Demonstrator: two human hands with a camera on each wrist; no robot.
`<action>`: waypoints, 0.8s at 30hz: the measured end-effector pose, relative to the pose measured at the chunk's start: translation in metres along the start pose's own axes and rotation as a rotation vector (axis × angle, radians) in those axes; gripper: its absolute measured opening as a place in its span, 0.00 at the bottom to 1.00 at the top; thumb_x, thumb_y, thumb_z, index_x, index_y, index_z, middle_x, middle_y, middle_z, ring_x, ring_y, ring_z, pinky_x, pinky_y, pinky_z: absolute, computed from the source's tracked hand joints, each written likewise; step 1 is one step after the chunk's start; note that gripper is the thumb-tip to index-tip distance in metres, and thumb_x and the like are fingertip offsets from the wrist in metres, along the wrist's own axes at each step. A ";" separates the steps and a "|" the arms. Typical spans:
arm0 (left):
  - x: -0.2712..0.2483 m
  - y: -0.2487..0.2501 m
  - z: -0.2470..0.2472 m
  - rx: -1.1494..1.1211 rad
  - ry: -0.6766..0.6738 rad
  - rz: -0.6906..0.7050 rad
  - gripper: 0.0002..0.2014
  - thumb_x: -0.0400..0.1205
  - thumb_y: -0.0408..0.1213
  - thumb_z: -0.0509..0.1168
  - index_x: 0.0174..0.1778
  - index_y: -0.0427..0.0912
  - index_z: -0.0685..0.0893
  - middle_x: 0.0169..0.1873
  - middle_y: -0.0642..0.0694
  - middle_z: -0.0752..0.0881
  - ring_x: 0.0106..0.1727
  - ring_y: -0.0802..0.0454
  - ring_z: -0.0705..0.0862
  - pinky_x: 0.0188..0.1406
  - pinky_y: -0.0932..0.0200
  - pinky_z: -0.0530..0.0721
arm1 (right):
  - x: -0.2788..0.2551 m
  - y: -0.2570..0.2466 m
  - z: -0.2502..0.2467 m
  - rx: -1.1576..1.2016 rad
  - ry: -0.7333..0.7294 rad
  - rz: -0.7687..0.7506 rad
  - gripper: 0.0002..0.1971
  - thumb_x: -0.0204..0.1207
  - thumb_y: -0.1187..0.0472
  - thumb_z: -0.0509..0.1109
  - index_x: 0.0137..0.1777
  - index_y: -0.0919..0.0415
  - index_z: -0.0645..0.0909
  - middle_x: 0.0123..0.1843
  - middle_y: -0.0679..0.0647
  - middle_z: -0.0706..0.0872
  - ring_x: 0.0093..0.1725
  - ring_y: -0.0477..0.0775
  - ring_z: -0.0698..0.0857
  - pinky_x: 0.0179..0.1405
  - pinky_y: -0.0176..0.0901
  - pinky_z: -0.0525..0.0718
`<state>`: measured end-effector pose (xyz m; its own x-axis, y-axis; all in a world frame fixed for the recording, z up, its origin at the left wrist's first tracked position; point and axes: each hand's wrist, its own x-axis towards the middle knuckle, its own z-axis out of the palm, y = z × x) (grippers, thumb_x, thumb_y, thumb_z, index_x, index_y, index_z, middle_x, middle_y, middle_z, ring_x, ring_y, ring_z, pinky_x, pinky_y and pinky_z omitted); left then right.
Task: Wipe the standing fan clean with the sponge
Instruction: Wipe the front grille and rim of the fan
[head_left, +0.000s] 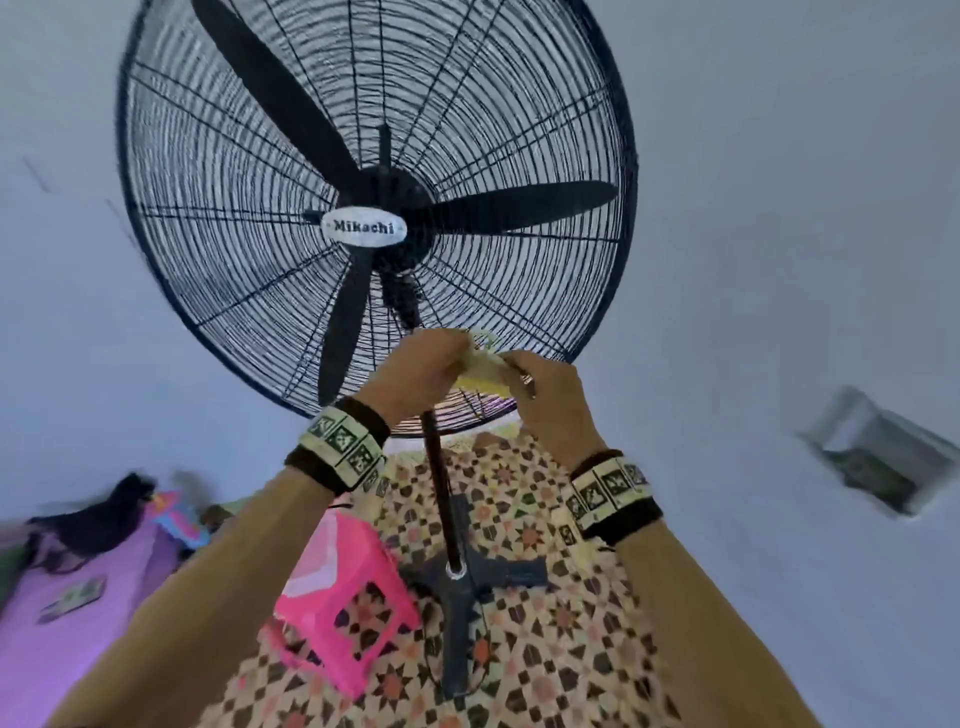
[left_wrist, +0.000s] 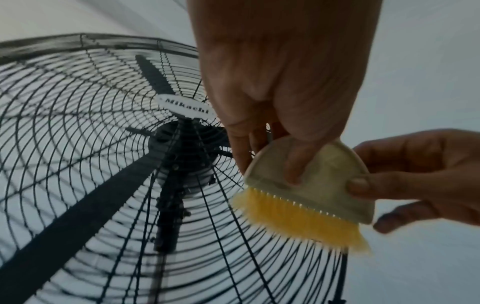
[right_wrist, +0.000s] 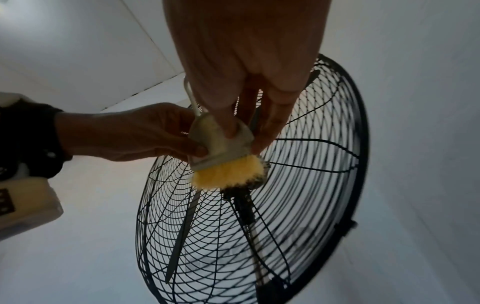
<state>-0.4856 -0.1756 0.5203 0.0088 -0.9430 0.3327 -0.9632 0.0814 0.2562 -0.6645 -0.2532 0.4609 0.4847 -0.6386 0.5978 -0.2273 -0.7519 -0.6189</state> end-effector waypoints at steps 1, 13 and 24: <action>-0.001 0.005 -0.006 0.023 0.001 0.027 0.03 0.87 0.32 0.67 0.51 0.39 0.86 0.43 0.40 0.88 0.46 0.40 0.87 0.51 0.40 0.87 | 0.006 -0.002 0.000 -0.006 0.012 -0.039 0.08 0.84 0.61 0.74 0.59 0.61 0.90 0.45 0.54 0.93 0.39 0.50 0.87 0.45 0.55 0.90; 0.019 -0.046 -0.109 0.180 0.337 0.268 0.18 0.76 0.16 0.74 0.57 0.40 0.94 0.54 0.40 0.94 0.55 0.40 0.92 0.61 0.38 0.90 | 0.043 0.071 0.001 0.666 0.208 0.926 0.61 0.63 0.23 0.77 0.88 0.54 0.55 0.78 0.55 0.72 0.74 0.61 0.76 0.74 0.62 0.79; 0.028 -0.077 -0.118 0.397 0.126 0.563 0.14 0.77 0.21 0.73 0.54 0.41 0.95 0.51 0.43 0.95 0.52 0.42 0.94 0.64 0.44 0.84 | 0.041 0.089 0.042 0.638 0.363 0.864 0.55 0.54 0.14 0.73 0.71 0.54 0.71 0.62 0.54 0.84 0.61 0.58 0.83 0.65 0.56 0.80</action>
<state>-0.3799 -0.1703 0.6175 -0.5120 -0.7456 0.4266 -0.8557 0.3997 -0.3286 -0.6296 -0.3393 0.4085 0.0769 -0.9912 -0.1073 0.1553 0.1183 -0.9808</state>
